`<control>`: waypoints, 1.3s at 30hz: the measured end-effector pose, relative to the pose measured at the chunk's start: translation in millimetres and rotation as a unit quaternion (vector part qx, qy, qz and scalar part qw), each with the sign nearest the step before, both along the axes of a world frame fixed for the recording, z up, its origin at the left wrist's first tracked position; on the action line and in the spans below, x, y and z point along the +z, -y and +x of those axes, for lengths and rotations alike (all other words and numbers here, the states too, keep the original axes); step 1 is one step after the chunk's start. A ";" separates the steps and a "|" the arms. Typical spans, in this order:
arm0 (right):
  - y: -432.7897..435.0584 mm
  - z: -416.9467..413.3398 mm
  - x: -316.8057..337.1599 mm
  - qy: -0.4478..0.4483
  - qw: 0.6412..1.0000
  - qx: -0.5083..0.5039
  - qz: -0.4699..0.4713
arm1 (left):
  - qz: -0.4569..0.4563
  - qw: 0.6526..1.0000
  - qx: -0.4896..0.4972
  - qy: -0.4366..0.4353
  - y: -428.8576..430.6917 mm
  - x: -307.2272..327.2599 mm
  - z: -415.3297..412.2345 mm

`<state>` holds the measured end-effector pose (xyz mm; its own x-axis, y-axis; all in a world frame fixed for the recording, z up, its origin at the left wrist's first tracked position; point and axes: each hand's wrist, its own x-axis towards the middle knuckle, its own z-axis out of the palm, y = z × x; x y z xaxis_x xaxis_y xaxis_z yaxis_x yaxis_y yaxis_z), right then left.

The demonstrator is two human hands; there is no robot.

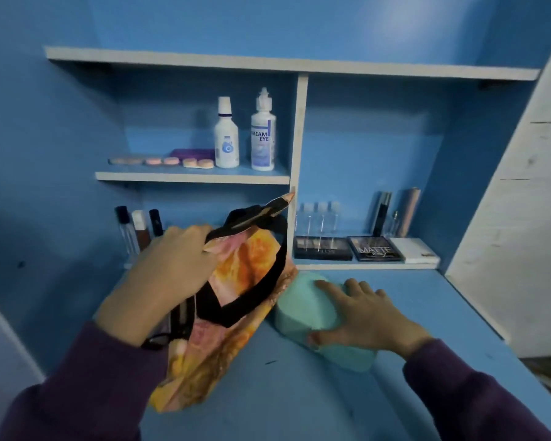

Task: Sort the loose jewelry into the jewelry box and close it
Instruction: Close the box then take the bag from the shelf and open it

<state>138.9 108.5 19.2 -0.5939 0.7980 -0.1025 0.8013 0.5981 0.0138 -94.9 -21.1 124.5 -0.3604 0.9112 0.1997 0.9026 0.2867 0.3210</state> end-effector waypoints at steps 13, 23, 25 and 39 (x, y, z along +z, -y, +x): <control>-10.5 57.3 1.2 -0.094 0.979 -0.138 0.115 | -0.084 0.984 -0.126 0.098 -38.5 -14.3 49.3; 29.6 5.4 50.1 -0.454 0.864 0.078 0.204 | -0.081 0.967 -0.128 0.204 -45.6 -12.6 43.2; 32.1 -4.8 54.0 -0.299 0.901 0.188 0.254 | -0.076 0.969 -0.153 0.180 -44.8 -11.5 43.5; 52.1 -3.4 113.9 -0.099 0.941 0.230 -0.229 | 0.146 0.974 -0.093 -0.149 -26.8 31.8 43.1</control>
<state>135.5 56.3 133.0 -0.9094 0.3508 -0.2235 0.4155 0.7897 -0.4513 -51.9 5.8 156.3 -0.0800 0.8444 0.5297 0.9959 0.0447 0.0792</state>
